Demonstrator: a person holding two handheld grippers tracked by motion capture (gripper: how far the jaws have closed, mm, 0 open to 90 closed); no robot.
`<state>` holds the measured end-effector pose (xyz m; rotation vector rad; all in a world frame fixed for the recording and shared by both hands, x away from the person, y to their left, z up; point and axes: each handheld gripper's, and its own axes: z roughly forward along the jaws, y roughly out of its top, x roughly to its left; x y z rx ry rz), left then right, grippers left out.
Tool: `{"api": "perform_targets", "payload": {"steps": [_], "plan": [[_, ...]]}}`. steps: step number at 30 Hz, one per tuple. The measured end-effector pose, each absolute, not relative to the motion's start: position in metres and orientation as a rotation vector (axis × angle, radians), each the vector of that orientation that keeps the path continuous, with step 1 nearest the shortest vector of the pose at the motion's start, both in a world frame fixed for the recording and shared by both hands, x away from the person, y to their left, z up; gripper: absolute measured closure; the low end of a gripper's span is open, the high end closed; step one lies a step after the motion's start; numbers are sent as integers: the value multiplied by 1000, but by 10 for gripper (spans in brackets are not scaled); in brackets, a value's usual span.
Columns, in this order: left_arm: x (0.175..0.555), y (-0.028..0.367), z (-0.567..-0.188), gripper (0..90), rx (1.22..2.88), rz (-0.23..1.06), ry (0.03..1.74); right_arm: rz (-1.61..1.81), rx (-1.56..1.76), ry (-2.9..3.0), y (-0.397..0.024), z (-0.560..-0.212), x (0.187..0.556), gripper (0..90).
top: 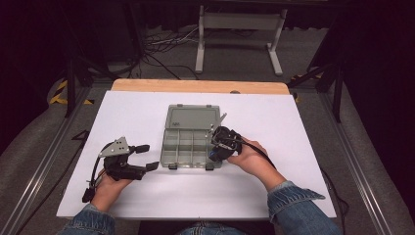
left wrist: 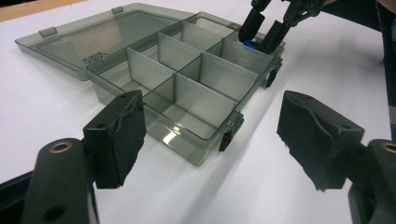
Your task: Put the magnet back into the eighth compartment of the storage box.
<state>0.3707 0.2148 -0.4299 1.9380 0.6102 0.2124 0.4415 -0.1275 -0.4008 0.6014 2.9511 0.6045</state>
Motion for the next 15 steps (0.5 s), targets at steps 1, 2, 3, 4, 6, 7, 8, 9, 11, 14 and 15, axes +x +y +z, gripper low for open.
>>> {"api": "perform_targets", "payload": {"steps": [1, 2, 3, 4, 6, 7, 8, 9, 11, 14, 15], "plan": [[371, 215, -430, 239, 1938, 210, 610, 600, 605, 2953, -127, -401, 442, 621], [371, 215, -430, 239, 1938, 210, 610, 600, 604, 2953, -127, -402, 442, 621], [371, 215, -430, 239, 1938, 210, 611, 597, 604, 2956, -127, -402, 442, 621], [371, 215, -430, 239, 1937, 209, 611, 593, 604, 2957, -126, -403, 443, 621], [371, 215, -430, 239, 1937, 209, 611, 587, 603, 2961, -126, -404, 443, 620], [371, 215, -430, 239, 1939, 213, 608, 584, 602, 2962, -125, -405, 443, 620], [371, 215, -430, 239, 1939, 214, 608, 576, 599, 2963, -124, -405, 443, 620], [371, 215, -430, 239, 1940, 221, 602, 573, 598, 2963, -124, -406, 443, 620], [371, 216, -429, 239, 1940, 221, 602, 565, 598, 2968, -122, -407, 443, 620], [371, 216, -429, 239, 1940, 222, 602, 555, 595, 2972, -121, -409, 444, 620], [371, 216, -429, 239, 1940, 221, 602, 552, 595, 2974, -121, -410, 444, 619]]}}
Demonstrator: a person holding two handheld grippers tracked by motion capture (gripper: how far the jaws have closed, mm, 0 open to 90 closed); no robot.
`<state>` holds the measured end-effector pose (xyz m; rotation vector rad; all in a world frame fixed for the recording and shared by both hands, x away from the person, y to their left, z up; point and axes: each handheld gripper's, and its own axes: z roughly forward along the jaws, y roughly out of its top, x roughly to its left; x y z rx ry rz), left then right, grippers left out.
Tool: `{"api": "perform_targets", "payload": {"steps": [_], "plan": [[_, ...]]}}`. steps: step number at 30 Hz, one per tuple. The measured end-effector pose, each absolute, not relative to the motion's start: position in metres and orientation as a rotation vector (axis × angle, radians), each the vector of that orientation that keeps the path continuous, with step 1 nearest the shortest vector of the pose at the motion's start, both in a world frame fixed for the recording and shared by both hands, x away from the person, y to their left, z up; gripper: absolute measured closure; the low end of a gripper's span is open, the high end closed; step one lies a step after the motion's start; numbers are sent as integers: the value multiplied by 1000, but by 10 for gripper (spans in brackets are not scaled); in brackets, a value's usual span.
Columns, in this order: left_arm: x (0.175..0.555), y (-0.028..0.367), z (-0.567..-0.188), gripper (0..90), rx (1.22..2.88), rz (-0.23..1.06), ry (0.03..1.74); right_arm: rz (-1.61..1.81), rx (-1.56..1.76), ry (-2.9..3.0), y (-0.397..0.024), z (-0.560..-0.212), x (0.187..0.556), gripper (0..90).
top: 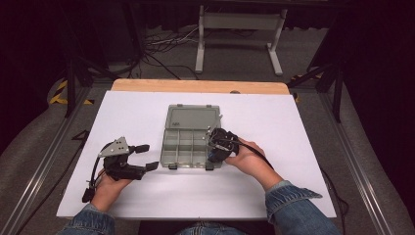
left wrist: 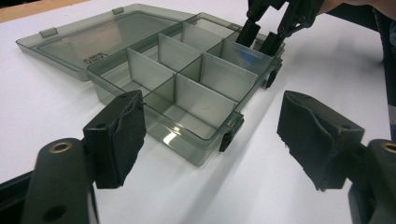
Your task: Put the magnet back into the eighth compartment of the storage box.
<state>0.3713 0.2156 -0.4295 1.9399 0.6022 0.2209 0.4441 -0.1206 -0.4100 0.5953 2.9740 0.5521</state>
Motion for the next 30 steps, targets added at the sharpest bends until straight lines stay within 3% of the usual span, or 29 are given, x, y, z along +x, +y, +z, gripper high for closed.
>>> {"api": "perform_targets", "payload": {"steps": [21, 30], "plan": [[372, 216, -429, 239, 1937, 218, 603, 541, 600, 2985, -120, -414, 446, 587], [375, 219, -426, 242, 1917, 231, 612, 676, 606, 2914, -136, -391, 438, 597]]}}
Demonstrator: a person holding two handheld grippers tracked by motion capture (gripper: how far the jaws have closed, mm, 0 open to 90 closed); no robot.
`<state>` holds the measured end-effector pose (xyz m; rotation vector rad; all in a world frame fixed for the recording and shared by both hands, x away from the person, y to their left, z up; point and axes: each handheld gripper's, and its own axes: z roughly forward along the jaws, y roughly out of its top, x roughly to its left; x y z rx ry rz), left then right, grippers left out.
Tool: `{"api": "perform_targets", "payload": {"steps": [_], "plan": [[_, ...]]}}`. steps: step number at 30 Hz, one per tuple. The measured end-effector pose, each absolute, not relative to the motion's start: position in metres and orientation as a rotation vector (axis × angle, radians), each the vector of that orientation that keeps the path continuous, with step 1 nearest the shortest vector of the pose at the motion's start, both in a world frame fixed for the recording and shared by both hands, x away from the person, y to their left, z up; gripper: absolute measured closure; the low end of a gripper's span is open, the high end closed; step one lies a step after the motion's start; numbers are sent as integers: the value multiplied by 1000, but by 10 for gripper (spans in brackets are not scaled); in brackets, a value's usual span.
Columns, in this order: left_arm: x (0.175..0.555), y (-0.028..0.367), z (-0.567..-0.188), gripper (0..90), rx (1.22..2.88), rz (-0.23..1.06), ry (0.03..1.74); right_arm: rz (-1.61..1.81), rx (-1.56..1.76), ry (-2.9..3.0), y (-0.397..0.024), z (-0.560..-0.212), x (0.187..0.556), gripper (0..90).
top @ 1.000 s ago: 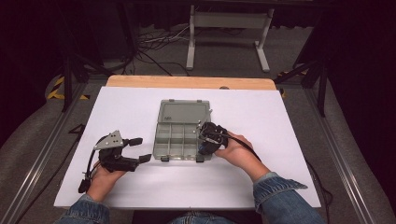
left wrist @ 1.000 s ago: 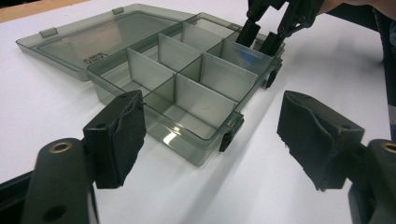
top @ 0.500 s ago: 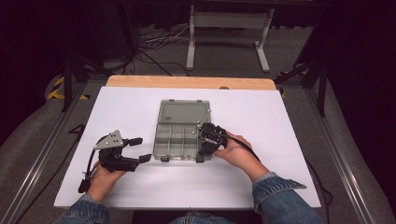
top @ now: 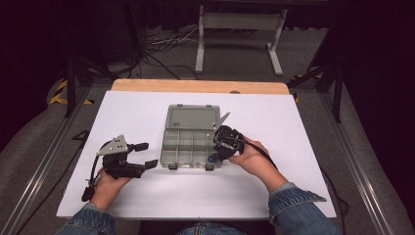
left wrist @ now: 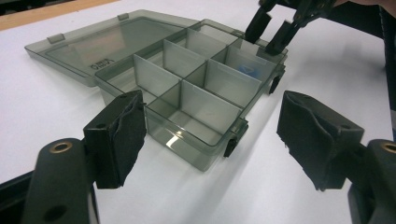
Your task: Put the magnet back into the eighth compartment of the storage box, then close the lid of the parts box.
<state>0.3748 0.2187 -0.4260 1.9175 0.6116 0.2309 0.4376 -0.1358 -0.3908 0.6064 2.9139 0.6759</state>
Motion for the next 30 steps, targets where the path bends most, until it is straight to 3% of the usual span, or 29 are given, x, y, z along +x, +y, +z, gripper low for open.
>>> {"api": "perform_targets", "payload": {"steps": [4, 8, 13, 17, 18, 22, 30], "plan": [[376, 221, -424, 246, 1910, 234, 623, 747, 633, 2869, -149, -381, 434, 630], [377, 221, -424, 266, 1898, 236, 634, 782, 647, 2834, -161, -376, 431, 718], [378, 222, -421, 361, 1918, 263, 653, 815, 665, 2818, -170, -375, 431, 794], [378, 220, -416, 588, 1955, 302, 685, 853, 684, 2800, -177, -373, 433, 854], [379, 219, -415, 686, 1967, 303, 688, 870, 689, 2789, -181, -371, 434, 874], [387, 217, -410, 853, 2018, 303, 683, 902, 699, 2776, -185, -368, 438, 900], [406, 210, -395, 895, 2093, 335, 707, 918, 732, 2748, -190, -359, 455, 900]]}}
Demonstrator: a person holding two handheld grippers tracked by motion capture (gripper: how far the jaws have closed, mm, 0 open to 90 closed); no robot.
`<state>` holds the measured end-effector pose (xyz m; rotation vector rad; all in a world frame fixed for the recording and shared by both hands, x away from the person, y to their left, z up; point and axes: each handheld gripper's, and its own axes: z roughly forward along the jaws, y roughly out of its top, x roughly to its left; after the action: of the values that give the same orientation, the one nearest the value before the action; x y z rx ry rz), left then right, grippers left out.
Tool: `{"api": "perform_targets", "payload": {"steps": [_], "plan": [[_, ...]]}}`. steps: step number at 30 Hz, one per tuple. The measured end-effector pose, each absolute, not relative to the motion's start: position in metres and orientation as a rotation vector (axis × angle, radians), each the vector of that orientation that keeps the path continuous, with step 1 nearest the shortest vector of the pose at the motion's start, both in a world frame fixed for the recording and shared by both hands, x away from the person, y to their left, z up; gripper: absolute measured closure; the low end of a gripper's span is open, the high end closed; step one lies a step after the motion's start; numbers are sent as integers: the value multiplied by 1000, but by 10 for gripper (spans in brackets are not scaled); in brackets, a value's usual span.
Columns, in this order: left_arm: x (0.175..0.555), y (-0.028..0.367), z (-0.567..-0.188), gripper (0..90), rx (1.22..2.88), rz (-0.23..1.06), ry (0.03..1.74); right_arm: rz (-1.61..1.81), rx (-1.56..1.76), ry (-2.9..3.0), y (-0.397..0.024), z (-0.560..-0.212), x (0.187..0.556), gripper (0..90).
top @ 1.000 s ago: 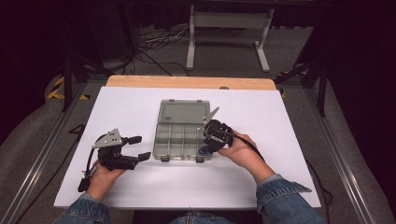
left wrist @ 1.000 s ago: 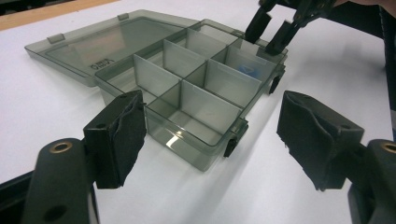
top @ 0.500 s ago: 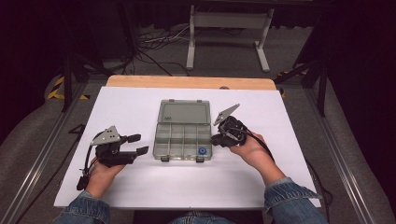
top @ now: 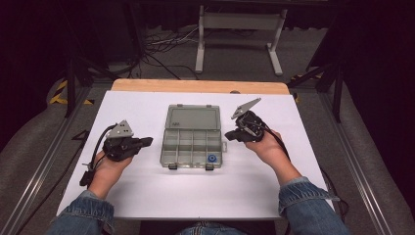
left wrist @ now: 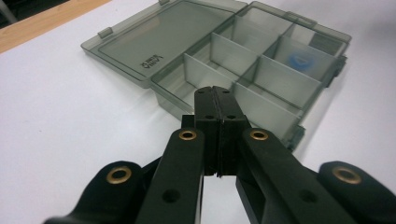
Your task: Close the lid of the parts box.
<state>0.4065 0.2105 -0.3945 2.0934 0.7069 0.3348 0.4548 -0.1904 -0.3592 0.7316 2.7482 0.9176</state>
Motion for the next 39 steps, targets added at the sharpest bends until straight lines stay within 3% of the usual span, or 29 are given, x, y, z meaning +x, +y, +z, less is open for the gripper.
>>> {"api": "perform_targets", "payload": {"steps": [16, 39], "plan": [[455, 204, -379, 895, 2142, 322, 793, 913, 784, 2737, -186, -357, 489, 900], [493, 195, -385, 894, 2151, 260, 888, 936, 855, 2696, -182, -362, 518, 900]]}}
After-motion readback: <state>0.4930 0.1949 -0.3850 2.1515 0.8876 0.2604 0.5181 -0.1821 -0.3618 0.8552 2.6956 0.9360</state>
